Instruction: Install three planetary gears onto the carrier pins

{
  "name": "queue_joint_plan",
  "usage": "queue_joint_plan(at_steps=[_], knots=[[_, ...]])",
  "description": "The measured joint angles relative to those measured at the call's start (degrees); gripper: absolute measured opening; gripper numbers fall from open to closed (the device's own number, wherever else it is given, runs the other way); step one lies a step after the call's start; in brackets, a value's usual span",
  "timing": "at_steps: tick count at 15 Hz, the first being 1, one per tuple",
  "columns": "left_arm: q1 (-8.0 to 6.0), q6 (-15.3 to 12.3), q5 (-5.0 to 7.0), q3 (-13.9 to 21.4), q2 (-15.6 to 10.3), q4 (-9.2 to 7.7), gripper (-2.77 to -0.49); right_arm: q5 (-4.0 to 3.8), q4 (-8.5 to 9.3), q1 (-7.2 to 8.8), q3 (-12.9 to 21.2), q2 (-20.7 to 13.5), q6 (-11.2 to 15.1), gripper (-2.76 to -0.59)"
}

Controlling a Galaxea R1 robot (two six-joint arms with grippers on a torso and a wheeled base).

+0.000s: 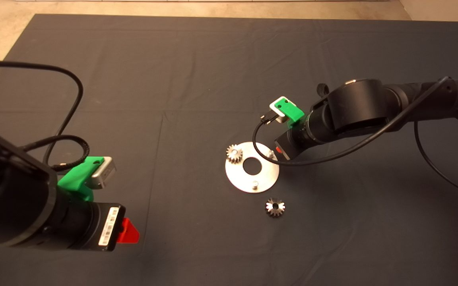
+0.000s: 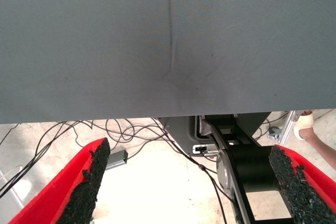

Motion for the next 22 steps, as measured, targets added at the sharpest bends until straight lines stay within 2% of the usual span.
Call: queue_joint_plan(at_steps=[2,5,8,11,20,21,22], knots=[[0.00,0.00,0.00,0.00,0.00,0.00,-1.09,0.00,0.70,0.01,-0.02,0.00,0.22,-2.28],[0.00,0.00,0.00,0.00,0.00,-0.02,-1.09,0.00,0.83,0.03,-0.17,-0.01,0.80,-2.28],[0.00,0.00,0.00,0.00,0.00,-0.02,-1.09,0.11,1.05,0.02,-1.93,0.00,1.27,-2.28],[0.00,0.00,0.00,0.00,0.00,-0.02,-1.09,0.06,2.85,-0.02,-3.98,0.00,1.44,-2.28],[0.00,-0.01,0.00,0.00,0.00,-0.02,-1.09,0.09,3.32,-0.02,-4.74,0.05,2.07,-2.28],[0.00,0.00,0.00,0.00,0.00,-0.02,-1.09,0.29,3.35,-0.03,-4.74,0.11,2.06,-2.28],[0.00,0.00,0.00,0.00,0.00,-0.02,-1.09,0.86,3.37,-0.02,-4.74,0.18,2.06,-2.28]])
